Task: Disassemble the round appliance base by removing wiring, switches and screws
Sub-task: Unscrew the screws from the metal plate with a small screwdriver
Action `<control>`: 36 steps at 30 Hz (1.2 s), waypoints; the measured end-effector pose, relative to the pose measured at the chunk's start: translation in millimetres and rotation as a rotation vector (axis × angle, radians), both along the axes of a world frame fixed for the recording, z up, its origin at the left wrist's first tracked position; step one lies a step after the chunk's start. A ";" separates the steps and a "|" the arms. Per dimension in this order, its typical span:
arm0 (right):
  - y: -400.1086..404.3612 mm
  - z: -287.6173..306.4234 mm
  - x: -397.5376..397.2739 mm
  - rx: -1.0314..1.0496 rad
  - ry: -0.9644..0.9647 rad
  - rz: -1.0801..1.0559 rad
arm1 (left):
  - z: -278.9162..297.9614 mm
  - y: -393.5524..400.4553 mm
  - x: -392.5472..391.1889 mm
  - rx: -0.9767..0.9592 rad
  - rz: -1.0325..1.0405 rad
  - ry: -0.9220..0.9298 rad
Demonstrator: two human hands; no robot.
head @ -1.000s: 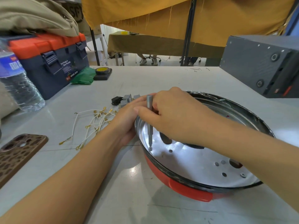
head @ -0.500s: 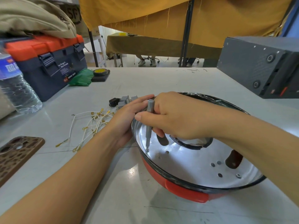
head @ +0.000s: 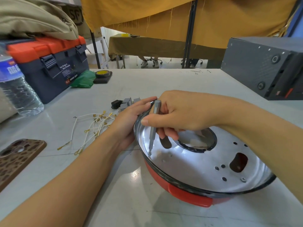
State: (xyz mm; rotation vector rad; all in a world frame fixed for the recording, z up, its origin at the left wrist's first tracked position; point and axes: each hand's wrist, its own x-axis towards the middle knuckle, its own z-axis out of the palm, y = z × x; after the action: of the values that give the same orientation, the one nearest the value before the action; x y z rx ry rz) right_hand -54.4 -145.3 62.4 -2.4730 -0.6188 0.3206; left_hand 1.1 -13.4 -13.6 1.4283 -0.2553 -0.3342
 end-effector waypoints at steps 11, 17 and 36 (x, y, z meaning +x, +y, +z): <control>9.1 -21.3 -15.3 0.330 -0.061 -0.301 | 1.2 -1.9 -0.2 -0.090 0.003 0.099; 10.1 -18.0 -16.2 0.213 -0.148 -0.271 | 2.1 -2.5 -2.9 -0.080 0.010 0.075; 18.2 -3.9 -18.3 -0.015 -0.193 -0.216 | -1.0 -2.4 -4.0 -0.036 -0.011 -0.014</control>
State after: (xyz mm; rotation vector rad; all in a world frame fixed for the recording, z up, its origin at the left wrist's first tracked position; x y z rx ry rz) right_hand -72.7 -127.0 58.5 -2.5749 -0.4211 0.0027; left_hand -2.9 -15.8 -14.6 1.3941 -0.2795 -0.3272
